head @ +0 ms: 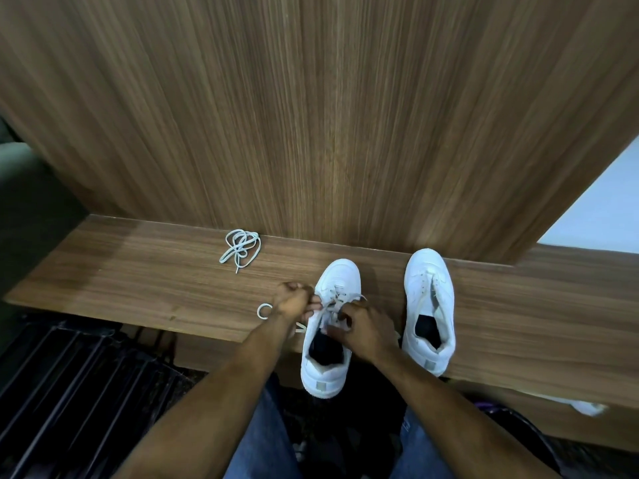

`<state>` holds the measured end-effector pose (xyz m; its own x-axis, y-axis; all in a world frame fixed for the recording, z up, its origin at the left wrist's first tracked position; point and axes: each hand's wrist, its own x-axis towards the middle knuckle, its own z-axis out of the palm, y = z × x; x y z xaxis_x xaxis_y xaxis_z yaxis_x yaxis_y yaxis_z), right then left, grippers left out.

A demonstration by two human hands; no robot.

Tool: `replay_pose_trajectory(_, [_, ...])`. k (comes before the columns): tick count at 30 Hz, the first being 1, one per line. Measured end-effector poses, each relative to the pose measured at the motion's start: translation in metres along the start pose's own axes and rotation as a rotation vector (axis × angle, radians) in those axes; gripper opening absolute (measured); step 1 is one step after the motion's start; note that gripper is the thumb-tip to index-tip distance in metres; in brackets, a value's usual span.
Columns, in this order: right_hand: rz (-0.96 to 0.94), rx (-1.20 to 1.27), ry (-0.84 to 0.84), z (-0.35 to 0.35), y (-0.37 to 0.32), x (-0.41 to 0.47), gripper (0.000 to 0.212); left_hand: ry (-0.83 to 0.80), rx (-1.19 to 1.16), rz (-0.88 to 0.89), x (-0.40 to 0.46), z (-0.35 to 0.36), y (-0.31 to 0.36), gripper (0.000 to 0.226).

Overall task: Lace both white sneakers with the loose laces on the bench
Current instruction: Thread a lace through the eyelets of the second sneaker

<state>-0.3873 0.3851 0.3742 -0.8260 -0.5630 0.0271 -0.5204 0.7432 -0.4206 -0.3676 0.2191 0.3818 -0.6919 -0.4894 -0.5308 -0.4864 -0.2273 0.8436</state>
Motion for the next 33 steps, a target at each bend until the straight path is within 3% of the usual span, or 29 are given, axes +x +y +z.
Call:
replay_pose_trajectory(6, [0.115,0.010,-0.152,-0.002,0.006,-0.004,0.038,0.004,-0.622,0.097,0.001,-0.027,0.080,0.021])
replay_pose_trajectory(9, [0.126,0.050,-0.180,-0.003,0.008,-0.002,0.036,0.127,-0.809,0.145,0.002,-0.044,0.105,0.022])
replay_pose_trajectory(12, [0.120,0.042,-0.165,-0.001,0.009,-0.002,0.040,0.157,-0.586,0.110,0.009,-0.042,0.073,0.018])
replay_pose_trajectory(15, [0.122,0.075,-0.165,0.000,0.008,-0.002,0.041,0.002,-0.084,-0.078,0.007,-0.026,0.014,0.029])
replay_pose_trajectory(17, [0.128,0.090,-0.174,-0.001,0.006,-0.002,0.041,-0.055,0.100,-0.134,-0.001,-0.014,-0.013,0.026])
replay_pose_trajectory(22, [0.148,0.080,-0.189,-0.001,0.009,-0.002,0.039,0.035,0.216,-0.031,0.004,0.002,-0.029,0.050])
replay_pose_trajectory(24, [0.156,0.091,-0.209,0.000,0.009,-0.002,0.037,0.028,0.170,0.020,-0.006,0.008,-0.010,0.027])
replay_pose_trajectory(26, [0.156,0.087,-0.209,0.000,0.009,-0.002,0.036,0.045,0.032,0.052,-0.011,0.012,0.006,0.006])
replay_pose_trajectory(29, [0.148,0.066,-0.191,-0.002,0.010,-0.004,0.036,0.080,-0.375,0.076,0.001,-0.002,0.038,0.022])
replay_pose_trajectory(33, [0.150,0.089,-0.190,-0.001,0.011,-0.005,0.035,0.121,-0.956,0.046,0.013,-0.046,0.089,0.022])
